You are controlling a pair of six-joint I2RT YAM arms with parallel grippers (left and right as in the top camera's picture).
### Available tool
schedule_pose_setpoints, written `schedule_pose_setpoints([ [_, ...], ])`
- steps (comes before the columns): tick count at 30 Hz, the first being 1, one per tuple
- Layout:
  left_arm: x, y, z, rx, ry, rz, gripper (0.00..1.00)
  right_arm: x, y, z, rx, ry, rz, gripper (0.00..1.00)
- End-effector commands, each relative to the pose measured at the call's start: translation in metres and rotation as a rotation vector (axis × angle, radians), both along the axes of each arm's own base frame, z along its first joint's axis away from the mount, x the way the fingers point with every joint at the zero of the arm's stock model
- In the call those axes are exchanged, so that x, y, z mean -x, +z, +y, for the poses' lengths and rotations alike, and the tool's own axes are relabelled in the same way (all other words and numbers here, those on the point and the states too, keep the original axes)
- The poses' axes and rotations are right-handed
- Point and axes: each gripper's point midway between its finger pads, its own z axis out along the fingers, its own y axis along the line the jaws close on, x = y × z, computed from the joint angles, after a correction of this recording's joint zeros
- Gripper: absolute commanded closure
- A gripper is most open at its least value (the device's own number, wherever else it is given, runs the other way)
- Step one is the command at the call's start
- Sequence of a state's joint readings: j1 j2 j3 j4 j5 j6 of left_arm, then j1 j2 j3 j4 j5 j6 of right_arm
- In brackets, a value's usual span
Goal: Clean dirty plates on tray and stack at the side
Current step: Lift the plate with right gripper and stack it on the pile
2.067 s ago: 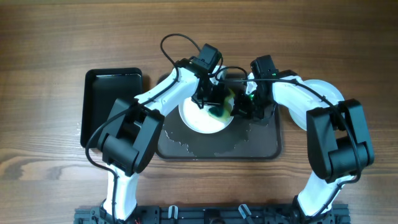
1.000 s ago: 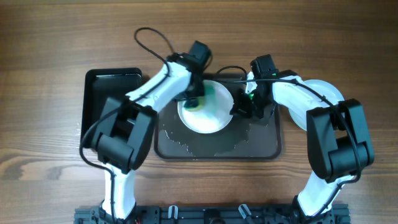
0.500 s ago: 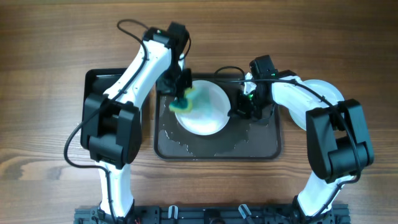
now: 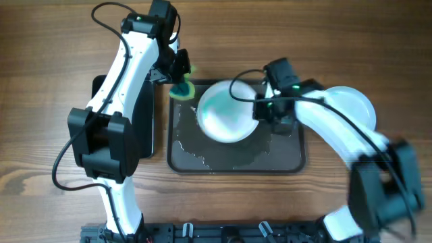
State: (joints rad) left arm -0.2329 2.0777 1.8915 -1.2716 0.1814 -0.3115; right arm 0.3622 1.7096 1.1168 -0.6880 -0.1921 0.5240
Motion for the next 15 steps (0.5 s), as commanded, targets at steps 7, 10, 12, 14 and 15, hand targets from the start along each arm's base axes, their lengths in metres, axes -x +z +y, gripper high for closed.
schedule_pose_setpoints([
  [7,-0.008,0.018,-0.004,0.023,-0.021,-0.07,0.96,0.014,0.203,-0.078,0.866,-0.092,-0.788,0.96],
  [10,-0.008,0.018,-0.004,0.023,-0.021,-0.07,0.96,0.029,0.254,-0.067,1.114,-0.101,-0.973,0.95],
  [12,-0.008,0.018,-0.004,0.023,-0.021,-0.07,0.96,0.028,0.269,-0.059,1.202,-0.04,-0.988,0.96],
  [14,-0.008,0.018,-0.004,0.024,-0.018,-0.069,0.96,0.028,0.274,-0.059,1.195,-0.077,-1.006,0.96],
  [15,-0.008,0.018,-0.004,0.024,-0.018,-0.069,0.96,0.027,0.275,-0.058,1.174,-0.1,-1.017,0.96],
])
